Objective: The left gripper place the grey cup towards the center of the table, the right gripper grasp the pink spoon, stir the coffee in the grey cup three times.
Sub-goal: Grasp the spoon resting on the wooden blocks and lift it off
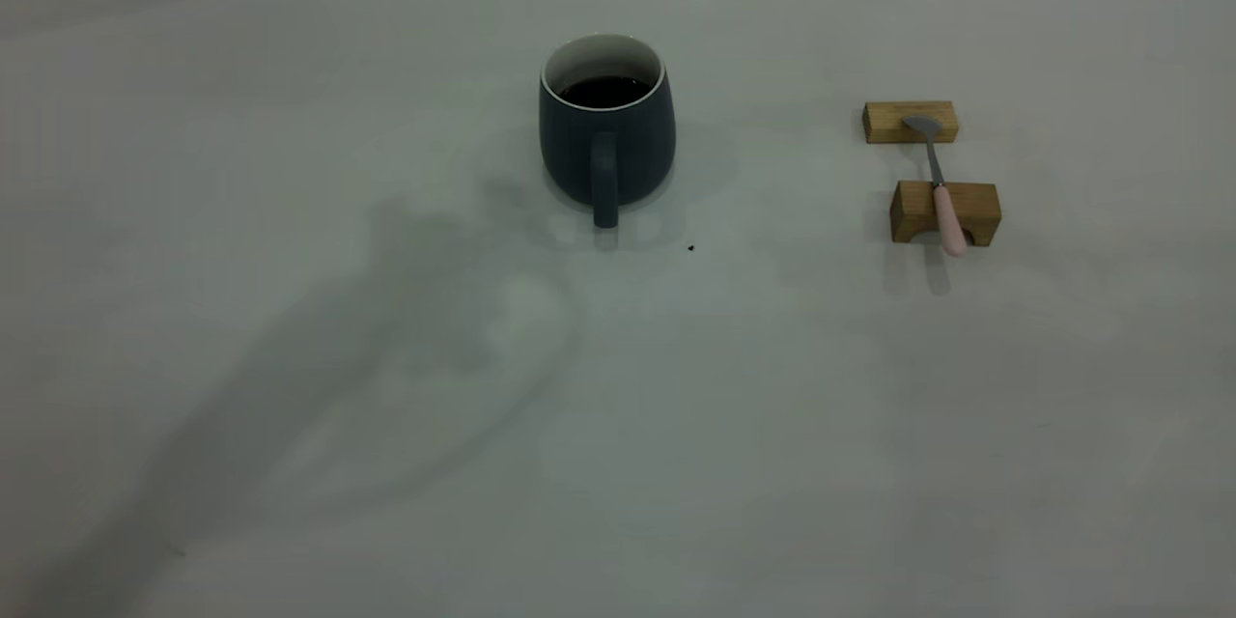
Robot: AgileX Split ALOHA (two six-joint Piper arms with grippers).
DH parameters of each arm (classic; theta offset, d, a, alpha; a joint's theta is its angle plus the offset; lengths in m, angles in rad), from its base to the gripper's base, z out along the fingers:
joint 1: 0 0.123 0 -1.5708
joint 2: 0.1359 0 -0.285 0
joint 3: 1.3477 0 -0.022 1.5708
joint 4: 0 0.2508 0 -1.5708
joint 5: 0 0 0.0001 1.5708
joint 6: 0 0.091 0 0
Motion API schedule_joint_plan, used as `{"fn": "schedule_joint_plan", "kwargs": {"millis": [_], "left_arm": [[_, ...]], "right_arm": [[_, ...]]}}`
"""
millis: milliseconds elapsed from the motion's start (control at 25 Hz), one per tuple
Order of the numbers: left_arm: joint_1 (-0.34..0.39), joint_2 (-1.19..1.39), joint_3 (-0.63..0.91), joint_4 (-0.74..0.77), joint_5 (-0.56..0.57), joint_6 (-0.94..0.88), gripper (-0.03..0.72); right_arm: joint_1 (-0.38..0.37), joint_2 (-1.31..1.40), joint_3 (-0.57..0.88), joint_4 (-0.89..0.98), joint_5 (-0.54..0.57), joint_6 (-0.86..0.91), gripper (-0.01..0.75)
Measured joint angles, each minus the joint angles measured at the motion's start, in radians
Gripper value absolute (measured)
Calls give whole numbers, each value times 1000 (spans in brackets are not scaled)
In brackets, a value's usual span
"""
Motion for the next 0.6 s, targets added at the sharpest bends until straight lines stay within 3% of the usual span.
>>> {"fn": "schedule_joint_plan", "kwargs": {"millis": [160,280,440,600], "left_arm": [[0,-209,0,142,183,-337,567],[0,-334,5,187,344,-453,567],[0,-481,88,180,344,-503,567],[0,-643,288,168,344,-564,567]], "right_arm": [[0,0,0,0,0,-1,240],[0,0,0,0,0,-1,240],[0,0,0,0,0,-1,240],[0,0,0,0,0,-1,240]]}}
